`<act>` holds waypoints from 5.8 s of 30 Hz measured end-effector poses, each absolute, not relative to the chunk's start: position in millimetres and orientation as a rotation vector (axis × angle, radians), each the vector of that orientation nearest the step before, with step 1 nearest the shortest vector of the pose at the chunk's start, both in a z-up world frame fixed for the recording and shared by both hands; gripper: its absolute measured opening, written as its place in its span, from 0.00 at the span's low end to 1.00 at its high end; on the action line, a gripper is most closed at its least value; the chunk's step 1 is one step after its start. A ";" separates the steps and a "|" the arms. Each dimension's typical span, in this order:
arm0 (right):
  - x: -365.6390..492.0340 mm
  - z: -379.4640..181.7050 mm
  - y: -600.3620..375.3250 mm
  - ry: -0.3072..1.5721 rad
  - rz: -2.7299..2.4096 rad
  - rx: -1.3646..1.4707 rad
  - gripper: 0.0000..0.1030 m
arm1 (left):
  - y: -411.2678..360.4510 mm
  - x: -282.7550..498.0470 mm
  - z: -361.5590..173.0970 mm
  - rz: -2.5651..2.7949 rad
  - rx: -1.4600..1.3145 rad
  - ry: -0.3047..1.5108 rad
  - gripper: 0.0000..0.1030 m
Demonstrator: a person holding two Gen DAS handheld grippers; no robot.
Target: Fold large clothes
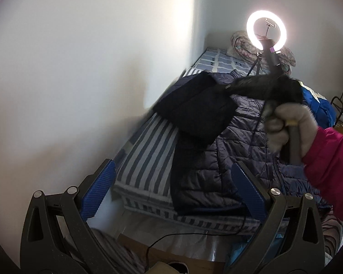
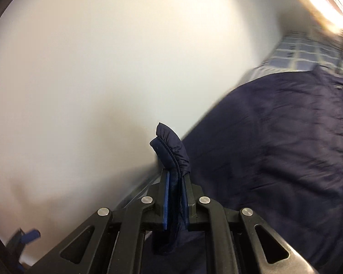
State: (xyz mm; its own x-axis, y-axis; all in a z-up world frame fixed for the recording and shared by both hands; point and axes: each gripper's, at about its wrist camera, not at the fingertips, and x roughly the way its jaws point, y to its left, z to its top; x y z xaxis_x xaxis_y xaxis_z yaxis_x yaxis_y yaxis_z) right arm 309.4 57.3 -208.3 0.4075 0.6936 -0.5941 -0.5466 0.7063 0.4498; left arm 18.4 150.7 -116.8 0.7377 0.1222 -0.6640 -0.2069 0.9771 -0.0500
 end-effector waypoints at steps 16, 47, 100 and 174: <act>387.7 -220.0 -124.2 0.756 0.280 0.220 0.07 | 104.4 81.1 -125.6 0.100 -0.018 0.727 0.99; 448.5 -262.5 -215.9 0.907 -0.136 0.059 0.31 | 81.6 104.5 -133.5 0.055 0.025 0.738 0.99; -72.3 -129.6 -397.1 0.593 -0.470 0.282 0.62 | -376.5 88.0 -201.6 -1.002 0.258 0.973 0.67; 129.9 -196.7 -224.0 0.795 -0.104 0.153 0.62 | 74.6 477.0 -238.1 -0.125 -0.336 0.884 0.08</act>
State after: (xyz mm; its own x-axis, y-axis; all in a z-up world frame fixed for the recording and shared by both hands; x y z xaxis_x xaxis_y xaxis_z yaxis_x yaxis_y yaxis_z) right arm 129.9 -224.0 -196.7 0.6962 -0.0358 -0.7170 0.1507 0.9838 0.0972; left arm 477.0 74.6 -238.1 0.6307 -0.2448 -0.7364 -0.0304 0.9404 -0.3387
